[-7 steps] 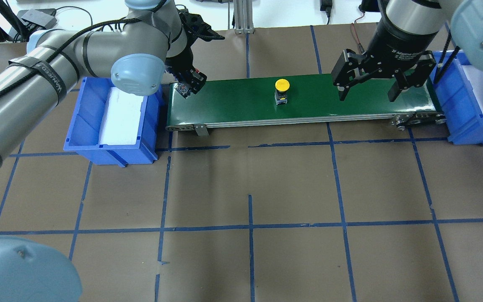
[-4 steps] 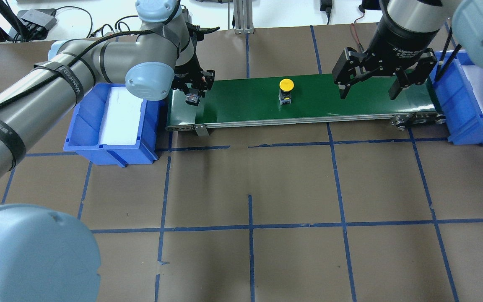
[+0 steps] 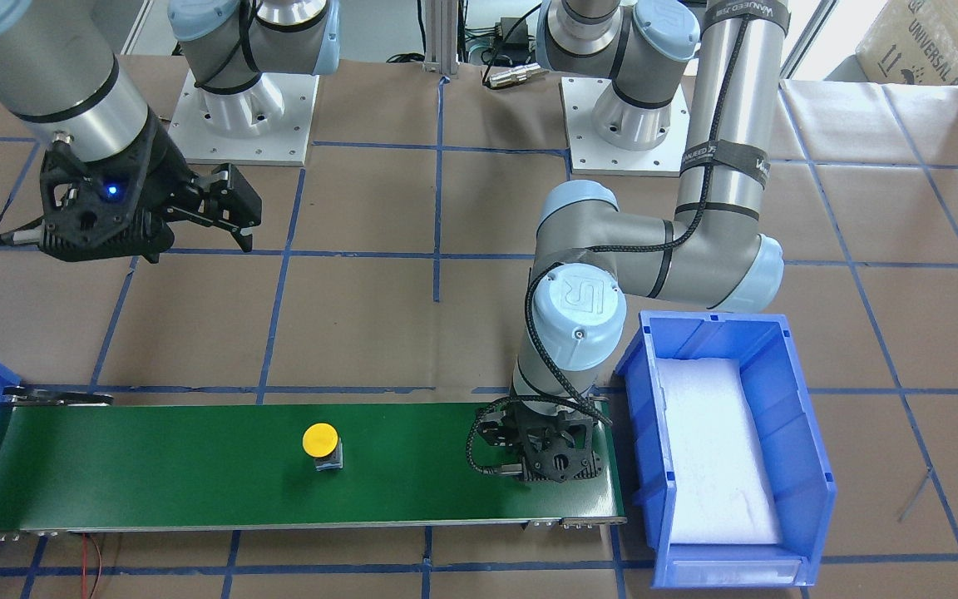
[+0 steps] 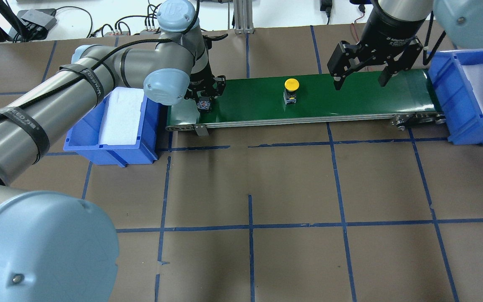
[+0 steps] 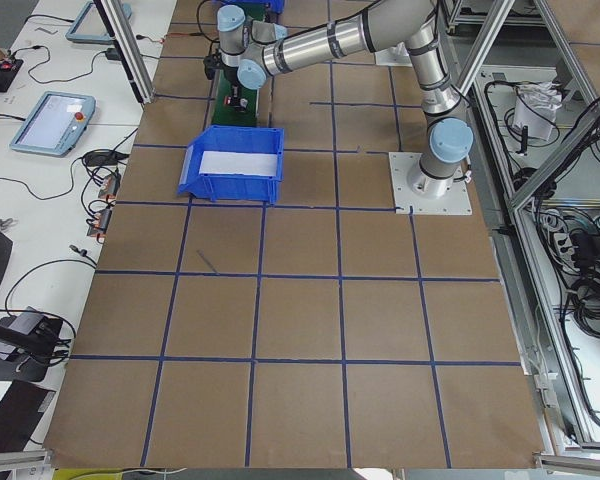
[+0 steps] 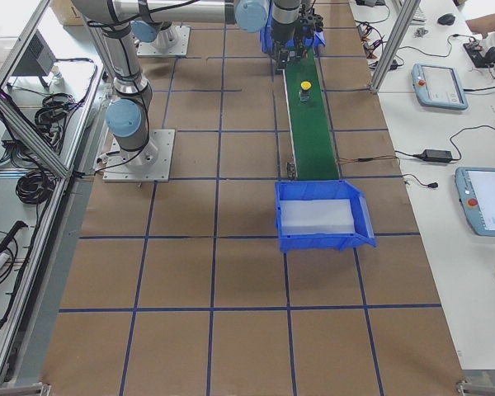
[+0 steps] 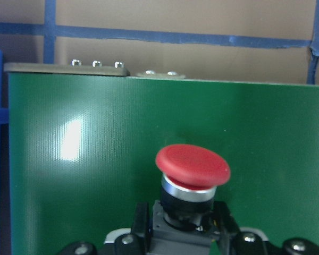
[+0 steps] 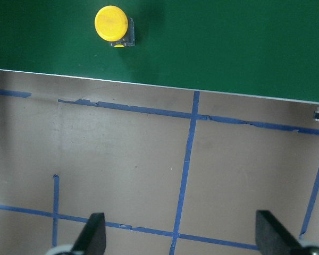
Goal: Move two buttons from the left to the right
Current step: 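Release the red button with the left gripper while the right gripper approaches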
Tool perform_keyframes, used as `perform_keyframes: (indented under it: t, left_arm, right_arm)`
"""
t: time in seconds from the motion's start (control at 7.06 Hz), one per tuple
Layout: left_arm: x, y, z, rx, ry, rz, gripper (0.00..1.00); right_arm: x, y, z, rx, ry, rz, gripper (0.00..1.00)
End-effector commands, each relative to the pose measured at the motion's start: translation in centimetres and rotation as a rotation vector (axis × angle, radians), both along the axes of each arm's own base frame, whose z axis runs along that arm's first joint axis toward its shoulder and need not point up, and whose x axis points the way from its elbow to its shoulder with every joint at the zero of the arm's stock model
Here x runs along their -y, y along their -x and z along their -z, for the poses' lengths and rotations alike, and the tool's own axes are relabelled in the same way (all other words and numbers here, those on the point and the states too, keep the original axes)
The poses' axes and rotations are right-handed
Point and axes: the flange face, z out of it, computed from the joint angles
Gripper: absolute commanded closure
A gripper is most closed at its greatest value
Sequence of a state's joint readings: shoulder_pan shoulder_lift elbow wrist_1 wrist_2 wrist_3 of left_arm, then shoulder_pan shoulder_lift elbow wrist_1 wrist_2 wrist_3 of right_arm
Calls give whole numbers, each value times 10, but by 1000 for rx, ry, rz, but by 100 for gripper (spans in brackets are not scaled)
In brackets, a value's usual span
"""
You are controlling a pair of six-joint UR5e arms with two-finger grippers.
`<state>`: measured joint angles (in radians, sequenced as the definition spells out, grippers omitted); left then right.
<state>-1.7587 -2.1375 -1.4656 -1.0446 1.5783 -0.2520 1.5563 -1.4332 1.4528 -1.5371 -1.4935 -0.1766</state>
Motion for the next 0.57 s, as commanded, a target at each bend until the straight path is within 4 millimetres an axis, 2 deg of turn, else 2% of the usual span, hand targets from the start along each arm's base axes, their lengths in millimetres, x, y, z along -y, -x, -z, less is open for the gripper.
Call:
perform_keyframes:
  t: [0.0,0.14,0.28,0.42]
  left_arm:
    - [-3,4,-3,4,-1,12,0]
    - [-9,7,-5,2,-25,17,0]
    - [-13,7,-18,2,-31,17,0]
    - [-29,5,-58,1,-33,20,0]
  right_arm:
    - [26,4,14,-2,5,-204,0]
    - [31,7,12,-5,41,-268,0]
    - [34,12,16,-18,65,-336,0]
    - [48,22,21,-88,107,-390,0]
